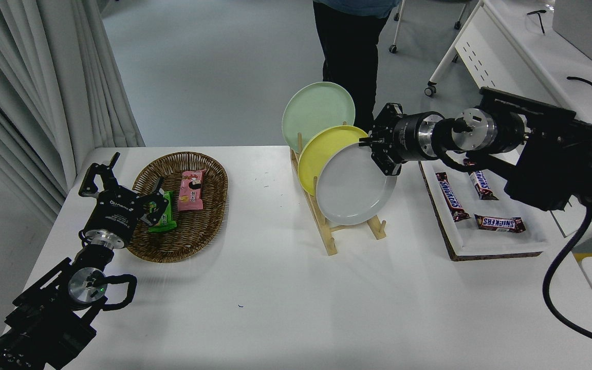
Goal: Place the plate on the table
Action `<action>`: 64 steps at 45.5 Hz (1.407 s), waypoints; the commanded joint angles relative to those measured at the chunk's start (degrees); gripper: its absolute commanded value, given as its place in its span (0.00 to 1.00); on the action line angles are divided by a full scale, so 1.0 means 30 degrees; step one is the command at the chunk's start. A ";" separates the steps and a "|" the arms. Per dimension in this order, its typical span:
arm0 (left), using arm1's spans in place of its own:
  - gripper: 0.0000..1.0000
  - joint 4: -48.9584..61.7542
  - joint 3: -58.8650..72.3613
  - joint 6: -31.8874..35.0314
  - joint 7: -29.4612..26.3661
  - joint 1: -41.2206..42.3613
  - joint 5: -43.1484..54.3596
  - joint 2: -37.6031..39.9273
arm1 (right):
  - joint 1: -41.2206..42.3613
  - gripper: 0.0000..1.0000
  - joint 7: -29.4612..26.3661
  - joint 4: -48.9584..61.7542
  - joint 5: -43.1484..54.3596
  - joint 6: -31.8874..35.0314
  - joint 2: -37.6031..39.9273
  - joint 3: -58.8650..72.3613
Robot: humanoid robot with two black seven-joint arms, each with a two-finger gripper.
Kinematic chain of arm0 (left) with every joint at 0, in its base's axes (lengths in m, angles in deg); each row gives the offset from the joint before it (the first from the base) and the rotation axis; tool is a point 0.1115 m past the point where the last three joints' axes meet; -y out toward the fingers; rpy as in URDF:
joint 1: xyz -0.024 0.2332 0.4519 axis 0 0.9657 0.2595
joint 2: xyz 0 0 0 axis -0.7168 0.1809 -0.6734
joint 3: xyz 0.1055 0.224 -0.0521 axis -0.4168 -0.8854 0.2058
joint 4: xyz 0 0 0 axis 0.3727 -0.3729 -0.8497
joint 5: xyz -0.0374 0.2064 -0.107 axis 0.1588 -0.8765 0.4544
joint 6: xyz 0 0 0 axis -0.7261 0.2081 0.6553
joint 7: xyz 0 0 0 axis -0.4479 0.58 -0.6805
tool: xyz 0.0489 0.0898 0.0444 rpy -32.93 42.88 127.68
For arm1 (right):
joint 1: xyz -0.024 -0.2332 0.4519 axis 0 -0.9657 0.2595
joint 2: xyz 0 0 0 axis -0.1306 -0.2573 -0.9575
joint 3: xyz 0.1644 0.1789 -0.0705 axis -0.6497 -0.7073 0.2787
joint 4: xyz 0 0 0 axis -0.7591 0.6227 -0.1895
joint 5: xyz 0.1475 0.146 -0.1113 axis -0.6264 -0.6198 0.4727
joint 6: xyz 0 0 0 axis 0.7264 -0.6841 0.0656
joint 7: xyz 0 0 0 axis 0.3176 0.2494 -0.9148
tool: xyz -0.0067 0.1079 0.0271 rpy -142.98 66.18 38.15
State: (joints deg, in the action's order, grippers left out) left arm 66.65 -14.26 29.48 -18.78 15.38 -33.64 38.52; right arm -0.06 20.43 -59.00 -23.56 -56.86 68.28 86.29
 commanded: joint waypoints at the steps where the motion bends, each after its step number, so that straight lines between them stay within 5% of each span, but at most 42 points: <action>1: 1.00 0.0015 0.0020 0.0000 -0.0001 0.0000 0.0010 0.0001 | 0.1526 0.00 -0.0792 -0.0954 -0.0446 -0.0252 0.0797 -0.0805; 27: 1.00 0.0015 0.0019 0.0000 -0.0001 0.0000 0.0010 0.0001 | 0.4544 0.00 -0.0851 -0.4178 -0.3376 -0.3063 0.2292 -0.2505; 44: 1.00 0.0015 0.0019 0.0000 0.0028 0.0000 0.0010 0.0001 | 0.2554 0.00 -0.0909 -0.4325 -0.4870 -0.5113 0.1592 -0.2886; 53: 1.00 0.0015 -0.0010 0.0000 -0.0001 0.0000 0.0010 0.0001 | 0.0475 0.00 -0.0880 -0.4267 -0.6830 -0.7396 0.0799 -0.4758; 64: 1.00 0.0015 0.0020 0.0000 -0.0001 0.0000 0.0010 0.0001 | -0.0523 0.00 -0.0851 -0.4062 -0.8618 -1.3318 -0.0226 -0.6110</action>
State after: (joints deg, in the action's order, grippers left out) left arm 66.64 -14.27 29.49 -18.78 15.38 -33.61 38.53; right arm 1.99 17.79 -71.48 -43.49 -83.08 70.13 71.17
